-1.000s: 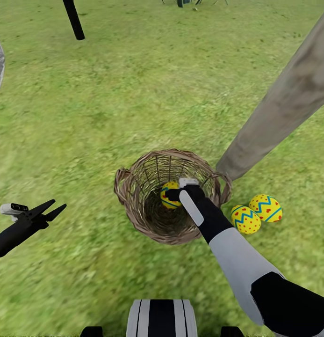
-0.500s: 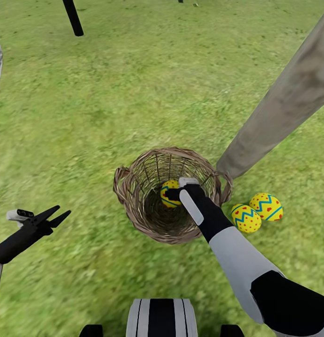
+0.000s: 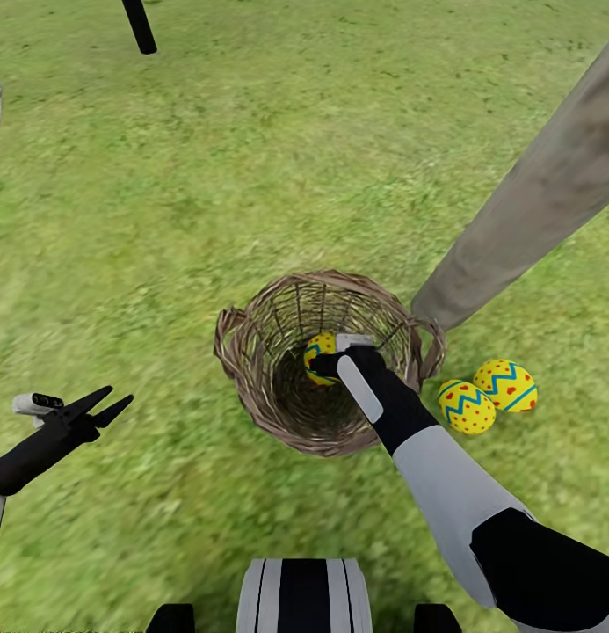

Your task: Take the three Easter eggs out of the wicker basket on the lawn in the garden, then place them on the lawn next to a single tree (choose any tree) so that all three eggs are next to the same tree and none are left in the basket.

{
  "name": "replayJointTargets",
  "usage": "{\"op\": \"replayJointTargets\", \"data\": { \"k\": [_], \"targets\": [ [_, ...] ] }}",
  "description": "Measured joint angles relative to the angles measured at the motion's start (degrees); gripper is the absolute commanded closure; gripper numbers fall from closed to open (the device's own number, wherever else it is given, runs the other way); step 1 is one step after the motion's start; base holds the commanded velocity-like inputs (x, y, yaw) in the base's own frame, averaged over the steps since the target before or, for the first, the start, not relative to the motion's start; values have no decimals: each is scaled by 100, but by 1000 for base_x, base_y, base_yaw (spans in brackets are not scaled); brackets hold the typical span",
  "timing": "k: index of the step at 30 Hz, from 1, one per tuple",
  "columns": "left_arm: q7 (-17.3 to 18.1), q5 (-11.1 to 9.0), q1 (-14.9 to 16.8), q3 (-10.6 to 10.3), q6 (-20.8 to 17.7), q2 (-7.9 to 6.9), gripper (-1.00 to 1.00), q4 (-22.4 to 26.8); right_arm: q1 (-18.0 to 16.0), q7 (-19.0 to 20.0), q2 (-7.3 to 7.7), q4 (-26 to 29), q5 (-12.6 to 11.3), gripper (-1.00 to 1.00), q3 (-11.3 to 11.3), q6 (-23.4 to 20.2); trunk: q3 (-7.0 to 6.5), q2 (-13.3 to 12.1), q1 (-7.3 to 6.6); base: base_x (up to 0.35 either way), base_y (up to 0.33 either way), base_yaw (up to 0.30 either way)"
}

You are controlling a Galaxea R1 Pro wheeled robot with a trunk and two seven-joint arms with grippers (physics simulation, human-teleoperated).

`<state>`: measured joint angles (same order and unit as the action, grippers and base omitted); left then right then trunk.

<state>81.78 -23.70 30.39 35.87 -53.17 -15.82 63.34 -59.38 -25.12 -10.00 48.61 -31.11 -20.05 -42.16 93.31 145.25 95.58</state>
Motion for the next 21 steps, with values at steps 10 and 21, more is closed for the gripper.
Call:
{"op": "replayJointTargets", "data": {
  "k": [10, 21],
  "targets": [
    [6, 0, 0, 6, -1, 0, -100, 2, 0, -21, 0, 185, 24, -100, 1, -4, 93, 0, 0, 0, 0, 75],
    [5, 0, 0, -2, -1, 0, -100, 2, 0, -47, 20, 221, 49, -100, 37, 61, 170, 0, -1, 15, 0, 42]
  ]
}}
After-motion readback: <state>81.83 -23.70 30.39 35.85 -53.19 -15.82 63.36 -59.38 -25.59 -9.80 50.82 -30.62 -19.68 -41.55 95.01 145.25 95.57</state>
